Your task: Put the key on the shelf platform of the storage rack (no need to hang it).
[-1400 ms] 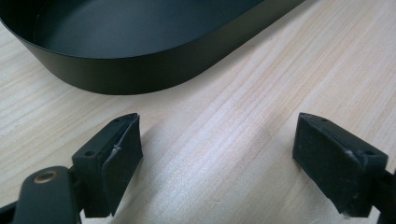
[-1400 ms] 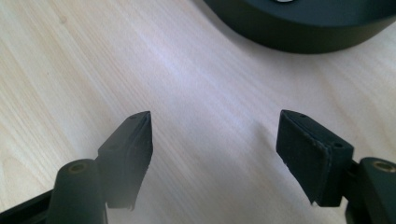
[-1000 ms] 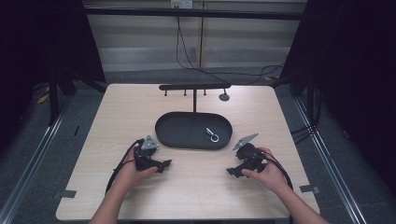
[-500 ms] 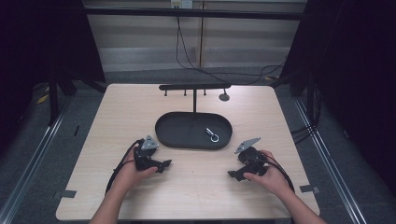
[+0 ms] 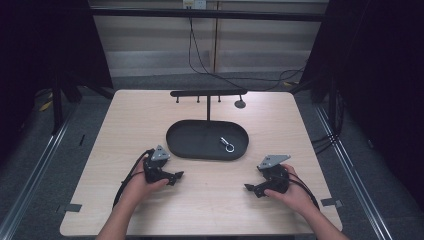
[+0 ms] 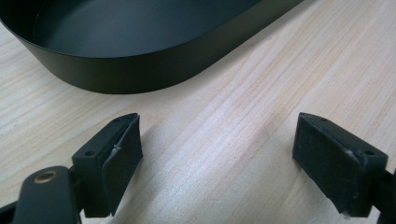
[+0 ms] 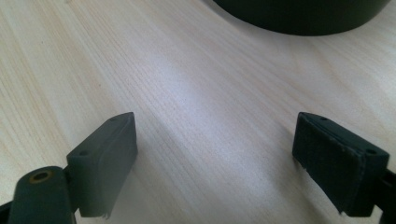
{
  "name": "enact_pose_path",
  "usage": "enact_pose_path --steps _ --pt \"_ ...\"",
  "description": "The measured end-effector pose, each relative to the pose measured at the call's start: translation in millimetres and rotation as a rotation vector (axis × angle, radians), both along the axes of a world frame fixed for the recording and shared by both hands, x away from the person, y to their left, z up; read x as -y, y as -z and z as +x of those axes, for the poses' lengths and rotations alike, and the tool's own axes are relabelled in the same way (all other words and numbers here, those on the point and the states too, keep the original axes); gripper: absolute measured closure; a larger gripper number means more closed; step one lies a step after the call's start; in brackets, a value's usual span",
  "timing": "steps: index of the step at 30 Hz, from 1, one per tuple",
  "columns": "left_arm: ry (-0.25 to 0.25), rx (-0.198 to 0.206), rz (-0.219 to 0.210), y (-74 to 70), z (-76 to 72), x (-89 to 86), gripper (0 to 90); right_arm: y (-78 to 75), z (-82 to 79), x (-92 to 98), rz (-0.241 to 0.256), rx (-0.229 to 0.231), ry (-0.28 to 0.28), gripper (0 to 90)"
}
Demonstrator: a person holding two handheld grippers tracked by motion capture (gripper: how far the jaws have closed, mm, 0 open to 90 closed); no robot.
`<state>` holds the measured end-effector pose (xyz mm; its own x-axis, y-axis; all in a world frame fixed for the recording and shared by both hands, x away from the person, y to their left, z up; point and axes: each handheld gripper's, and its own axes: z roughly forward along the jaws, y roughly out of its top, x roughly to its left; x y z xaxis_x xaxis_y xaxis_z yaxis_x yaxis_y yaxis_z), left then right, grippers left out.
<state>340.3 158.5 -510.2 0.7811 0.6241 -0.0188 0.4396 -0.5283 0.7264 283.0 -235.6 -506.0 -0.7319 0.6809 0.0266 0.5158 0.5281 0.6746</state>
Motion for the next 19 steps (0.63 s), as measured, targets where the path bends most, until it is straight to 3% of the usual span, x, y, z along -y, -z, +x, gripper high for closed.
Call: enact_pose_path --steps 4,19 --pt "0.001 0.000 0.001 -0.1 -0.2 0.0 15.5 4.5 -2.0 1.8 0.034 0.034 0.018 11.9" --pt "0.002 0.000 0.001 0.0 -0.5 0.0 15.5 6.0 -2.7 2.3 0.047 0.044 0.023 11.6"
